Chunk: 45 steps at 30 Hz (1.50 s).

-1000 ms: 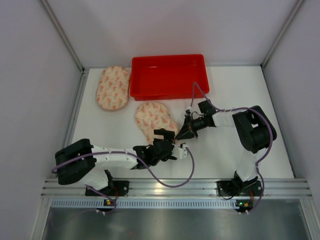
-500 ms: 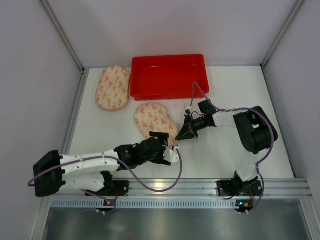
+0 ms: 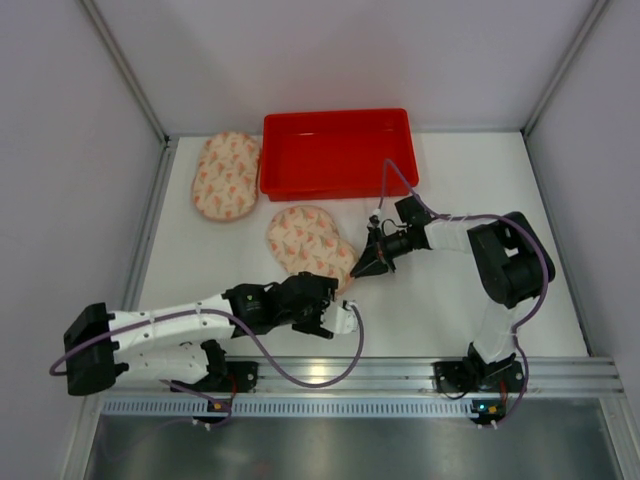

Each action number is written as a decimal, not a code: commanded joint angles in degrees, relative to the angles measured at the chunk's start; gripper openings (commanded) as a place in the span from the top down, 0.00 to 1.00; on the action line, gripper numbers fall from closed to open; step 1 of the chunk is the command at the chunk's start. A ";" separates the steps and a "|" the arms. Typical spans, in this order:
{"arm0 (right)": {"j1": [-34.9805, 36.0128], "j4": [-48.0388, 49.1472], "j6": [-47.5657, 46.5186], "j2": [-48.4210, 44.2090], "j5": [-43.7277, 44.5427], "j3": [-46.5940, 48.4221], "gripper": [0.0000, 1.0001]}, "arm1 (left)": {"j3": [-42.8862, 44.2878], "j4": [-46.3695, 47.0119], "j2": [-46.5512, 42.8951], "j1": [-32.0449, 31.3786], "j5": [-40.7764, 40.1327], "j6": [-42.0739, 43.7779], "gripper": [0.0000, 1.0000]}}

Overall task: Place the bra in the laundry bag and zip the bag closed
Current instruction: Adjust the bra in the laundry bag.

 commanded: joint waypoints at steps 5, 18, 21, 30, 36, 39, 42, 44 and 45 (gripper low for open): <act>0.42 2.28 1.30 -0.33 -2.67 0.10 1.00 | -3.01 8.20 3.36 0.05 -10.96 -0.44 0.18; 0.42 4.91 3.41 -1.03 -3.02 -1.75 1.00 | -4.95 19.11 7.50 0.05 -18.26 1.41 0.16; 0.51 5.79 4.29 -1.04 -3.11 -2.10 1.00 | -4.94 22.10 8.02 0.14 -18.52 2.20 0.16; 1.65 9.65 7.97 -0.95 -4.34 -3.06 1.00 | -4.06 36.07 16.54 0.14 -20.72 4.05 0.13; 3.15 13.09 10.53 -1.48 -5.92 -4.65 1.00 | -4.94 48.36 24.62 0.14 -24.14 6.42 0.06; 3.32 12.22 9.49 -1.39 -6.01 -4.04 1.00 | -5.82 48.30 24.12 0.14 -25.03 6.86 0.05; 3.32 6.95 4.67 -0.60 -5.22 -1.85 1.00 | -8.02 45.24 17.91 0.14 -21.26 7.65 0.04; 3.15 2.83 1.76 0.10 -3.64 -0.61 1.00 | -7.32 36.54 14.55 0.05 -18.80 6.34 0.04; 3.24 2.28 0.18 0.19 -3.11 0.00 1.00 | -6.53 33.74 11.66 0.05 -18.01 4.77 0.04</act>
